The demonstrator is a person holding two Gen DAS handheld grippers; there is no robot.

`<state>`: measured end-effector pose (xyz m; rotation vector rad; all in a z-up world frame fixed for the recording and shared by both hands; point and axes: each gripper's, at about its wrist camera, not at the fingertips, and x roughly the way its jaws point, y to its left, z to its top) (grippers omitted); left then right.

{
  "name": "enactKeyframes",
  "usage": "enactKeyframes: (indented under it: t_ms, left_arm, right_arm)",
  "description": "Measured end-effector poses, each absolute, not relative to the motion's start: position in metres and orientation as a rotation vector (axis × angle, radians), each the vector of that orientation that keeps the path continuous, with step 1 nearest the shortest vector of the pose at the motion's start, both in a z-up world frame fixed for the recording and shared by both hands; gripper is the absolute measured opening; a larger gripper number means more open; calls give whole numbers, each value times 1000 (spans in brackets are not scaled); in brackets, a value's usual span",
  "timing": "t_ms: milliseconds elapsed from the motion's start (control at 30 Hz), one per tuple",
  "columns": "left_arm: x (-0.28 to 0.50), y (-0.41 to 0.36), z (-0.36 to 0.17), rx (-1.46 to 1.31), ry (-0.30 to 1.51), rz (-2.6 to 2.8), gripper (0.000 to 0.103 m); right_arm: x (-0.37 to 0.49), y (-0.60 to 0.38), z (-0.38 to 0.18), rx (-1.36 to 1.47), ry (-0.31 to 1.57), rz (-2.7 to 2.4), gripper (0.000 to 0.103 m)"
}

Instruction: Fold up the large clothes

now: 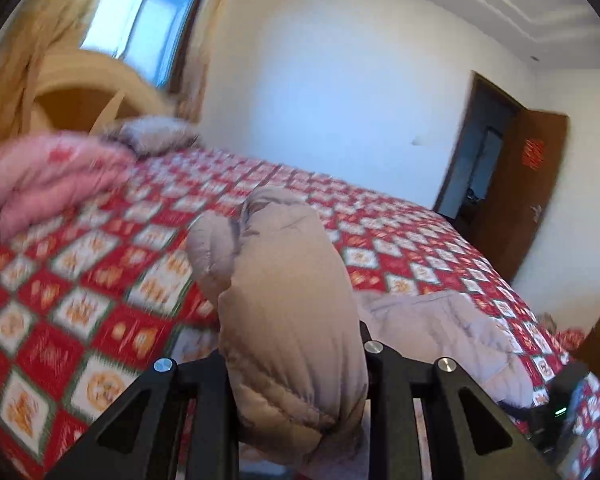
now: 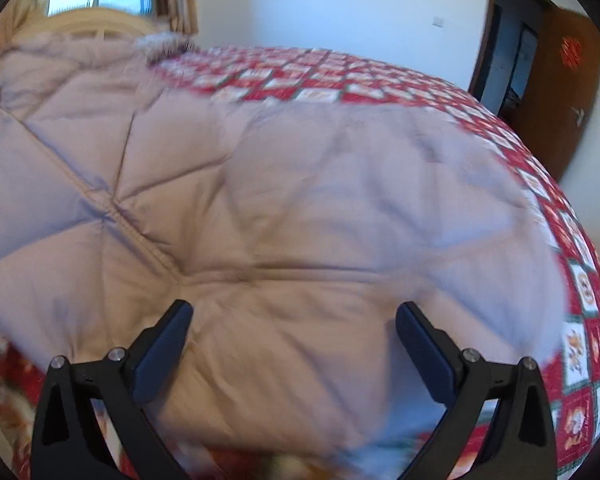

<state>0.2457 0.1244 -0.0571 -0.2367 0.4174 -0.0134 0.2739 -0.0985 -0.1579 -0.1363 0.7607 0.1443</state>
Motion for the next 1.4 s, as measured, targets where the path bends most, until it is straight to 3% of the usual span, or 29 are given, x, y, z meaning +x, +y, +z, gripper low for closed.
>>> enactKeyframes:
  t_ms: [200, 333, 600, 733, 800, 1000, 1067, 1267, 1400]
  left_arm:
    - [263, 8, -14, -25, 346, -179, 23]
    - [284, -80, -20, 112, 357, -277, 23]
    - [299, -223, -112, 412, 505, -479, 23]
    - [282, -256, -144, 543, 481, -487, 24]
    - [276, -261, -145, 575, 460, -477, 29]
    - [240, -263, -115, 642, 347, -470, 58]
    - [226, -258, -96, 627, 307, -481, 86]
    - [211, -195, -37, 455, 240, -428, 93]
    - [256, -126, -28, 360, 293, -205, 97]
  right_arm:
    - [265, -242, -131, -9, 677, -93, 103]
    - [260, -327, -138, 129, 681, -246, 103]
    - [244, -382, -165, 204, 714, -328, 103]
    - [244, -389, -174, 233, 735, -322, 103]
    - [244, -388, -173, 218, 719, -312, 103]
    - [248, -387, -176, 217, 733, -315, 103]
    - [247, -388, -176, 221, 733, -320, 103]
    - [246, -392, -173, 222, 738, -342, 103]
    - [252, -386, -152, 228, 740, -316, 87]
